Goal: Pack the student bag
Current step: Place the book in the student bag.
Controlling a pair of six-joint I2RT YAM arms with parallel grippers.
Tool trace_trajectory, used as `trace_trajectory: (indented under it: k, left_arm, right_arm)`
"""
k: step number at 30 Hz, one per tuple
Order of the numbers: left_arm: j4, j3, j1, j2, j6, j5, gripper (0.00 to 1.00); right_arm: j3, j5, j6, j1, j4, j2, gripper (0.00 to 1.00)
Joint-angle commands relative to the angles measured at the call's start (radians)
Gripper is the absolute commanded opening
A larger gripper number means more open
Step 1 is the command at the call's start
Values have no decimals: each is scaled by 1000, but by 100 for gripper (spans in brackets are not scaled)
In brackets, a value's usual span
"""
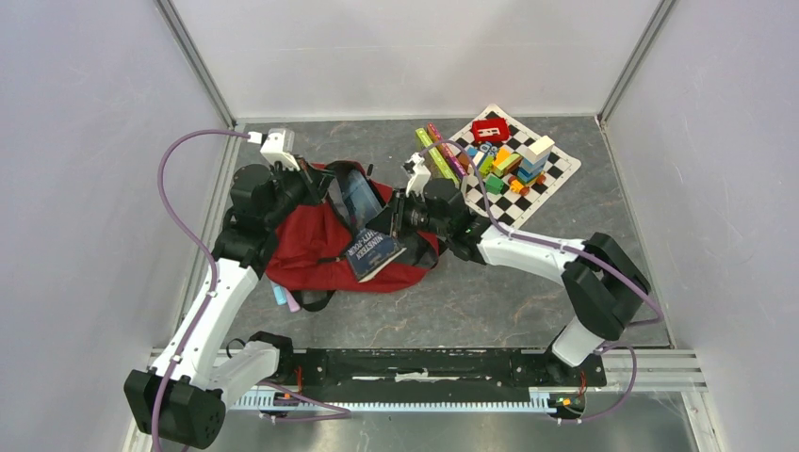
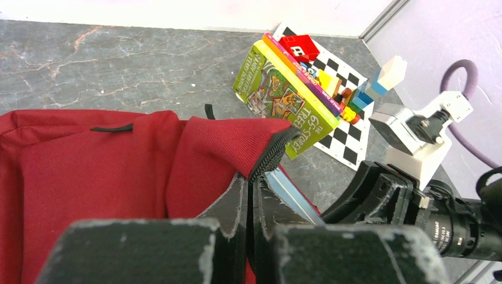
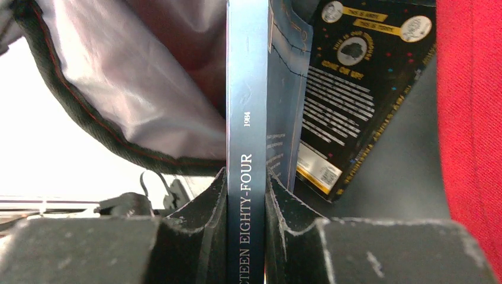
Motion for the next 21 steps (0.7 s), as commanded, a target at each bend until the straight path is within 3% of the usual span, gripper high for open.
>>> trace_trajectory:
  k: [1,15,21]
  left_arm:
    - [78,10,2,-28,-1,25,2]
    - [80,10,2,-26,-4,30,2]
    - [86,8,2,-18,-12,39,2]
  right_arm:
    - [79,21,112,-8,303,46,0]
    - [14,256,76,-49,235,244,0]
    - [0,248,203,-111,349,236,0]
